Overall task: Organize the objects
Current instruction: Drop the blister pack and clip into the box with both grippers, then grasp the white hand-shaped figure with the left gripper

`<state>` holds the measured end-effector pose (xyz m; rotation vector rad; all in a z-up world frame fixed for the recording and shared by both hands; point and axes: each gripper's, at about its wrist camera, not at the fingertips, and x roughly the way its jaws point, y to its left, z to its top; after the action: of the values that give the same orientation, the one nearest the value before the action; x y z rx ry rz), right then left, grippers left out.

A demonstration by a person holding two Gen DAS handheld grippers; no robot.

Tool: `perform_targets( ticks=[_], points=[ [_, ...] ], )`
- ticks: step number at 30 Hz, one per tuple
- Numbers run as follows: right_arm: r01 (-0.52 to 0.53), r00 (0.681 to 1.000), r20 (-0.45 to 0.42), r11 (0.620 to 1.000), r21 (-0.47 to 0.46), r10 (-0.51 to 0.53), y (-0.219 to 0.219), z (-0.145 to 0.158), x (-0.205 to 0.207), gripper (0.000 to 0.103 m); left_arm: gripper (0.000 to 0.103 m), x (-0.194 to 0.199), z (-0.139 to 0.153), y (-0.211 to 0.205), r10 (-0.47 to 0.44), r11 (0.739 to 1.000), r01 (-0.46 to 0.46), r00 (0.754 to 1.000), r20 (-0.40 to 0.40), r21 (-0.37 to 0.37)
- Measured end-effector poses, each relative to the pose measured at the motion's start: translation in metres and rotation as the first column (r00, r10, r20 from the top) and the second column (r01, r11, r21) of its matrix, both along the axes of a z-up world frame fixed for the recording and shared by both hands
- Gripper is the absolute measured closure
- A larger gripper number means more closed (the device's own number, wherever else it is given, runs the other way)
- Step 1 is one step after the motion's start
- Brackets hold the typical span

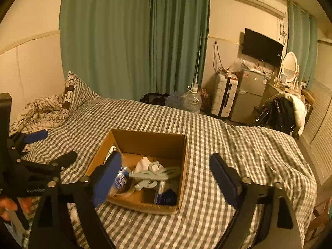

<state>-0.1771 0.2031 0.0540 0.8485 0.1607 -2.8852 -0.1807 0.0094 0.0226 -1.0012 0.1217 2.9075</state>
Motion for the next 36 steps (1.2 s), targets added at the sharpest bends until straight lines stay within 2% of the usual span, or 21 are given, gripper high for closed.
perform_targets(
  ticks=[6,10,15,19,21,24,26,31,33,35,36],
  points=[
    [0.002,1.000,-0.021,1.000,0.025,-0.001,-0.005,-0.002,0.042,0.000,0.000,0.037,-0.008,-0.017,0.023,1.000,-0.023,1.000,0.020,0.014],
    [-0.006,1.000,-0.015,1.000,0.000,0.006,-0.008,-0.018,0.062,0.000,0.000,0.053,-0.037,-0.024,0.056,0.998,-0.059,0.996,0.073,0.033],
    [0.014,1.000,0.024,0.999,-0.034,-0.013,-0.014,-0.063,0.068,0.000,0.000,0.062,-0.085,-0.025,0.098,0.995,-0.102,0.987,0.131,0.023],
    [0.072,0.996,0.050,0.997,-0.018,-0.071,-0.015,-0.116,0.061,0.000,0.000,0.061,-0.123,-0.024,0.127,0.991,-0.134,0.977,0.171,0.027],
    [0.086,0.993,0.084,0.996,-0.027,-0.084,-0.014,-0.145,0.057,0.000,0.000,0.058,-0.146,-0.018,0.116,0.992,-0.124,0.969,0.220,0.024],
    [0.091,0.981,0.172,0.996,-0.023,-0.086,-0.012,-0.181,0.046,0.000,0.000,0.055,-0.166,-0.007,0.096,0.995,-0.096,0.967,0.237,-0.013],
    [0.098,0.975,0.203,0.995,-0.025,-0.091,-0.009,-0.194,0.041,0.000,0.000,0.051,-0.177,-0.001,0.077,0.997,-0.073,0.965,0.251,-0.026],
    [0.104,0.971,0.224,0.992,-0.070,-0.086,-0.007,-0.201,0.037,0.000,0.001,0.038,-0.195,-0.001,0.068,0.997,-0.076,0.960,0.273,0.017],
    [0.101,0.971,0.226,0.992,-0.071,-0.083,-0.008,-0.202,0.036,0.000,0.006,0.033,-0.204,-0.003,0.061,0.996,-0.075,0.956,0.287,0.039],
    [0.098,0.969,0.232,0.993,-0.065,-0.081,-0.010,-0.204,0.036,0.000,0.023,0.029,-0.211,-0.002,0.055,0.997,-0.071,0.951,0.304,0.040],
    [0.098,0.968,0.236,0.993,-0.064,-0.080,-0.011,-0.204,0.037,0.000,0.026,0.028,-0.213,-0.001,0.061,0.997,-0.072,0.951,0.304,0.027]
  ],
)
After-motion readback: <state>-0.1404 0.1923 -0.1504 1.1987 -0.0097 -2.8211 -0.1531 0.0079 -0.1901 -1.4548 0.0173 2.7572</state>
